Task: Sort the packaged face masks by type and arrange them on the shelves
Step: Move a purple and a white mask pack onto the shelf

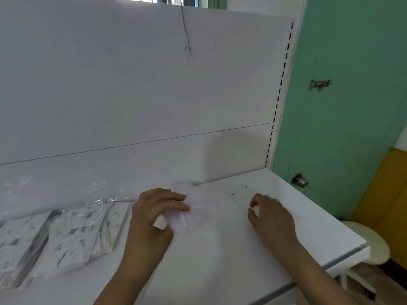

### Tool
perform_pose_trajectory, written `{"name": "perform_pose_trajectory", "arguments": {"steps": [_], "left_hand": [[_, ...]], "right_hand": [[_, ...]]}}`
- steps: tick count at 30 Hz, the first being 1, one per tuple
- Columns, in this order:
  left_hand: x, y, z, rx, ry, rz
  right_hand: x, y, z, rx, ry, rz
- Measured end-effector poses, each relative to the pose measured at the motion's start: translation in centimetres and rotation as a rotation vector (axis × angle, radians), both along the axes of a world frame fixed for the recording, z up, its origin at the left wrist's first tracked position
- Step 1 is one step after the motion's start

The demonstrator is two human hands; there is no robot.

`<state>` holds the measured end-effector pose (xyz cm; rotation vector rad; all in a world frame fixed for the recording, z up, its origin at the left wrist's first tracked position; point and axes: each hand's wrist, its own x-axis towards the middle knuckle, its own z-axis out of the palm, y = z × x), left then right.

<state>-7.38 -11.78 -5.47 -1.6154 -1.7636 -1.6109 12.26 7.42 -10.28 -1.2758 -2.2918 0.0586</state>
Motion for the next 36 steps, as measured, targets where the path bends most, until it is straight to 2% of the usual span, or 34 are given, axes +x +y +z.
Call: {"name": "perform_pose_trajectory", "arguments": {"steps": [2,3,5,6,8,9,10,12,14,16,18,20,22,24,28,32,36], "left_hand": [[-0.7,0.5,-1.8,-0.199,0.227,0.023],[-1.2,0.5,-2.9,-0.350,0.253,0.048],[-1.8,0.2,-4.3,-0.652,0.151,0.097],[-1.9,-0.1,-4.4,-0.770,0.058,0.094],[-2.6,-0.7,-4.5,-0.884,-0.061,0.012],[-2.7,-0.8,-4.4,-0.898,-0.137,-0.028],[-2.9,-0.8,-4.5,-0.877,-0.183,-0.050],[-3.1,-0.8,-4.5,-0.704,-0.407,0.025],[-3.1,0.1,-5.1,-0.636,-0.505,0.228],[-2.3,1.5,-4.8,-0.785,-0.440,0.384],[-0.7,2.6,-4.0,-1.048,-0.262,0.457],[0.2,3.8,-4.0,-1.164,-0.194,0.470],[0.6,4.5,-4.0,-1.162,-0.263,0.384],[0.2,4.8,-4.1,-1.156,-0.325,0.339],[0.0,4.4,-3.7,-1.092,-0.384,0.275],[-0.1,3.5,-3.7,-0.909,-0.451,0.161],[-0.9,2.1,-3.4,-0.798,-0.520,0.135]], "right_hand": [[0.4,1.1,-0.2,0.019,-0.130,0.014],[0.6,1.4,0.0,-0.033,-0.205,-0.002],[1.0,1.5,0.6,-0.084,-0.318,-0.032],[1.0,1.4,0.9,-0.054,-0.308,-0.035],[0.7,1.2,1.2,-0.041,-0.134,-0.031],[0.6,0.9,1.6,-0.114,0.055,-0.014],[0.5,0.7,1.9,-0.205,0.269,0.009],[0.0,0.4,2.7,-0.382,0.598,0.039],[-0.7,0.3,3.1,-0.566,0.704,0.062],[-1.3,0.0,2.7,-0.724,0.720,0.082],[-1.6,-0.4,2.4,-0.820,0.688,0.099],[-1.7,-0.8,2.3,-0.959,0.655,0.134],[-1.9,-1.4,2.3,-1.141,0.645,0.180],[-2.2,-2.1,2.2,-1.215,0.622,0.228],[-3.7,-4.0,2.4,-1.236,0.641,0.330],[-5.3,-4.9,2.5,-1.193,0.682,0.383],[-6.7,-5.7,2.9,-1.275,0.681,0.438]]}}
